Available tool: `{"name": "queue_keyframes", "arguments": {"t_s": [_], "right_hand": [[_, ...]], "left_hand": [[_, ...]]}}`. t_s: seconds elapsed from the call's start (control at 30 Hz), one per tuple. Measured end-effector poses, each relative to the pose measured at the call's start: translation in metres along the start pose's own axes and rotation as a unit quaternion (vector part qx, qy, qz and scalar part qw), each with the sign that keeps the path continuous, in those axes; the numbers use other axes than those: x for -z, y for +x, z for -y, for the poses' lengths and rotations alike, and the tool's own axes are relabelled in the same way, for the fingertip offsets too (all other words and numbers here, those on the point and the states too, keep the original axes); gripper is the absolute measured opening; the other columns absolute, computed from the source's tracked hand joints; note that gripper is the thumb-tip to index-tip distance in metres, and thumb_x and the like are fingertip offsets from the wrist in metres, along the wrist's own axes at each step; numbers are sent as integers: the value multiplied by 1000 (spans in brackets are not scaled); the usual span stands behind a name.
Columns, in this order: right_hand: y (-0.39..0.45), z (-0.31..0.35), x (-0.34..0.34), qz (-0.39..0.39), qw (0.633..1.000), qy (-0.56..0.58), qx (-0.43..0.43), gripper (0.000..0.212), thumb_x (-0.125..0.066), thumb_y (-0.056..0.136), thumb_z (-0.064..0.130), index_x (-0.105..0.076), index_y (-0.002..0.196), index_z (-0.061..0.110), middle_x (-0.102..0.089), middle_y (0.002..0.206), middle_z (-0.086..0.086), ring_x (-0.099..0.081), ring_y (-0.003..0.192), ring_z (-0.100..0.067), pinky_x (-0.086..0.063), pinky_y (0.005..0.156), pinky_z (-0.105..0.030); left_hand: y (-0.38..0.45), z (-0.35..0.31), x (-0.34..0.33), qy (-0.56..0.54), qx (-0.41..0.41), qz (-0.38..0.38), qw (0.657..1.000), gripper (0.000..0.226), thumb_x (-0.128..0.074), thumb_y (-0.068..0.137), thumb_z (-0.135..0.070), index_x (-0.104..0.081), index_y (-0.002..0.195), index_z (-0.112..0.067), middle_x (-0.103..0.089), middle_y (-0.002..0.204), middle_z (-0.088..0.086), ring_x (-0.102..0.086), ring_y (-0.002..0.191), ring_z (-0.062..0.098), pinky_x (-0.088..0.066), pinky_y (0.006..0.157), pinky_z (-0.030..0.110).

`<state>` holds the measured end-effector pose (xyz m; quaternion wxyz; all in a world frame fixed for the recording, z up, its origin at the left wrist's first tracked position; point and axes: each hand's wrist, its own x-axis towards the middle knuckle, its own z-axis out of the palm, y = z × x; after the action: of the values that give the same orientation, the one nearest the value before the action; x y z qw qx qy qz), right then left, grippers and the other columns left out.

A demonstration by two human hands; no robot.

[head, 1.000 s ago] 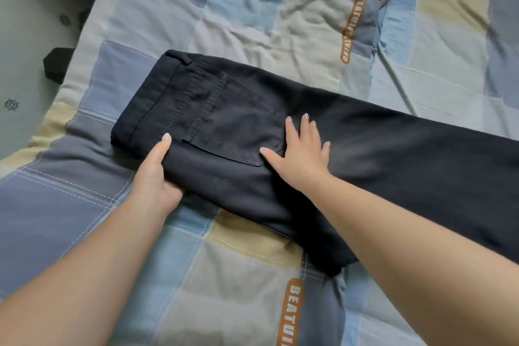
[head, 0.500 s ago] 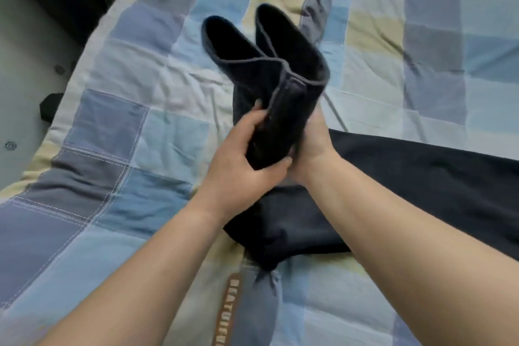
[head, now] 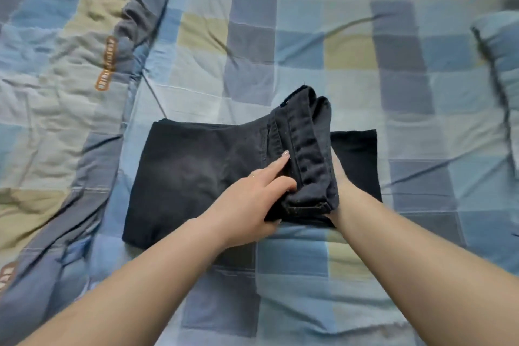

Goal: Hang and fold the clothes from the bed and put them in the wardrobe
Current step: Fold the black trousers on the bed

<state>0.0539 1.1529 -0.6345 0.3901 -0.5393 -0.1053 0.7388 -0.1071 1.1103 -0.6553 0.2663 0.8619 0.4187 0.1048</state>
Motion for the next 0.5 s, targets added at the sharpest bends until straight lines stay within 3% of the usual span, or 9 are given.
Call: {"name": "queue_keyframes", "arguments": {"t_s": [0.07,0.13,0.2,0.3,0.37,0.4,0.5], "right_hand": [[2,18,40,11,999,30,-29,38,-40,95,43,-55,73,17,-56,73,-6,-58,61,-17,-50,59,-24],[4,34,82,9,999,0,-48,58,-42,90,61,-68,101,10,-71,100,-12,-68,91,-26,-53,83,-37],[8,35,119,-23,991,-118,-49,74,-55,79,67,-55,131,14,-60,130,-10,-57,119,-26,-45,97,-41],[18,19,142,-73,904,-421,-5,89,-71,79,46,-22,150,22,-38,150,-3,-40,134,-20,-37,105,-34],[24,9,146,-84,865,-492,44,82,-65,87,28,-15,151,25,-41,147,-2,-45,129,-21,-42,99,-31],[28,6,148,-86,859,-500,69,77,-59,90,19,-14,151,29,-45,143,-3,-49,124,-22,-45,94,-31],[34,11,151,-86,892,-415,156,72,-45,90,2,-22,147,41,-53,135,0,-53,116,-14,-49,84,-26]], "left_hand": [[27,-20,-31,27,-3,6,1000,59,-69,67,-13,-39,116,-27,-19,159,11,-54,107,36,-49,81,35],[47,-30,-56,59,10,24,998,57,-68,64,-7,-46,114,-22,-27,156,14,-56,97,37,-49,75,35],[65,-40,-83,94,16,48,994,57,-70,60,-3,-50,110,-20,-35,151,16,-57,88,36,-50,68,36],[74,-43,-113,136,11,89,987,59,-74,54,0,-49,104,-20,-42,146,16,-54,77,30,-50,58,36],[76,-46,-126,144,26,95,985,60,-73,52,4,-48,102,-19,-43,145,15,-53,76,31,-49,57,36],[77,-48,-128,143,36,82,986,63,-72,49,7,-48,101,-19,-45,144,16,-55,77,33,-49,56,35],[84,-56,-121,126,63,16,990,68,-67,47,14,-45,102,-18,-45,144,18,-56,83,37,-49,61,39]]}}
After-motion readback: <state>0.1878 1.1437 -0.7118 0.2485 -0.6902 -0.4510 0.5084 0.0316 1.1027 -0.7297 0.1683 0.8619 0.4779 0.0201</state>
